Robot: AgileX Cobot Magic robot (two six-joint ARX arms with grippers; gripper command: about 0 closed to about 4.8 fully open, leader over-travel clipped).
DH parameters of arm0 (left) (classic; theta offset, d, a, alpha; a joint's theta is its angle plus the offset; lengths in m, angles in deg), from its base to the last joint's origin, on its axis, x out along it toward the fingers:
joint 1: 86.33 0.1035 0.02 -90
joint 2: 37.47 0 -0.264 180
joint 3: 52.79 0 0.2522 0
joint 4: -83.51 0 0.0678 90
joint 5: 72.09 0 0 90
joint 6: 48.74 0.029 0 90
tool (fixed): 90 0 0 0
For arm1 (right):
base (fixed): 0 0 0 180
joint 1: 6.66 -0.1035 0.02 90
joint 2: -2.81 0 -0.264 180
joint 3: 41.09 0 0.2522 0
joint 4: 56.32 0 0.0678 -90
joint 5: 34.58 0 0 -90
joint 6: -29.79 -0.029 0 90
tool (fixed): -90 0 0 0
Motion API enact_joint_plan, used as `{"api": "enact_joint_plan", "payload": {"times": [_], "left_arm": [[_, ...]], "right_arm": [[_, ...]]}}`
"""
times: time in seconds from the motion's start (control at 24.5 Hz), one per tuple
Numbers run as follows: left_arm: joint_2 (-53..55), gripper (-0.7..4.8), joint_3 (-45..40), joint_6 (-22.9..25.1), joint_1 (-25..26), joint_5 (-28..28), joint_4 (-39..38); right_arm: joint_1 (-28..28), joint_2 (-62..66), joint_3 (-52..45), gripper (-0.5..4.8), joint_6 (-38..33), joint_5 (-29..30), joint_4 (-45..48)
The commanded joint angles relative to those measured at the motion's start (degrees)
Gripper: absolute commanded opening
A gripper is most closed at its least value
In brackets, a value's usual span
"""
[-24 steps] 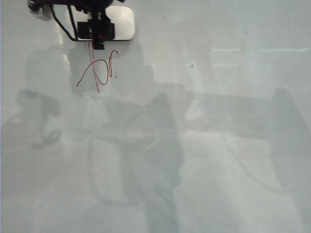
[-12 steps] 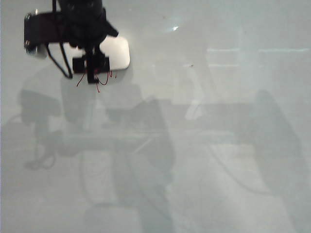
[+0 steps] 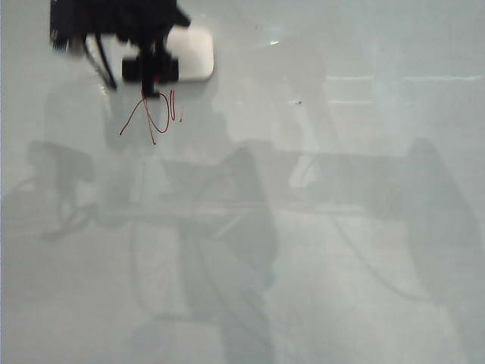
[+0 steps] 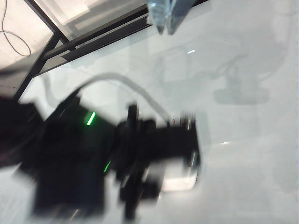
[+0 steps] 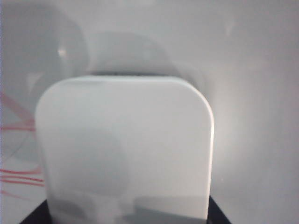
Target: Grab the whiteboard eraser that is attached to the surface of the whiteboard and use it to clean the writing on the whiteboard.
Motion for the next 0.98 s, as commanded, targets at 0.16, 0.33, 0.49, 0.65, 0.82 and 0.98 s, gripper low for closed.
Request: {"api": "enact_joint_plan", "payload": {"times": [0.16, 0.33, 0.49, 0.65, 0.82, 0.98], "left_arm": [[0.0, -0.05, 0.1, 0.0, 0.0, 0.2, 0.4], [0.0, -0.05, 0.1, -0.1, 0.0, 0.3, 0.3], [0.0, -0.05, 0.1, -0.2, 0.0, 0.3, 0.4], [0.0, -0.05, 0.1, -0.2, 0.0, 0.3, 0.4], [0.0, -0.05, 0.1, -0.2, 0.0, 0.3, 0.3], [0.0, -0.05, 0.1, -1.0, 0.0, 0.3, 0.3]], "right_arm": [[-0.6, -0.7, 1.1, 1.48, 1.0, -1.2, 1.0], [-0.9, 0.9, 1.1, 1.48, 0.7, -0.4, 0.8], [-1.0, 3.8, 1.1, 1.48, -0.2, -0.2, 0.8], [-1.1, 6.6, 1.1, 1.48, -2.1, 1.3, 0.5], [-1.2, 10.0, 1.1, 1.48, -3.8, 1.5, -0.5], [-1.2, 12.3, 1.1, 1.48, -5.5, 2.7, -0.8]]}}
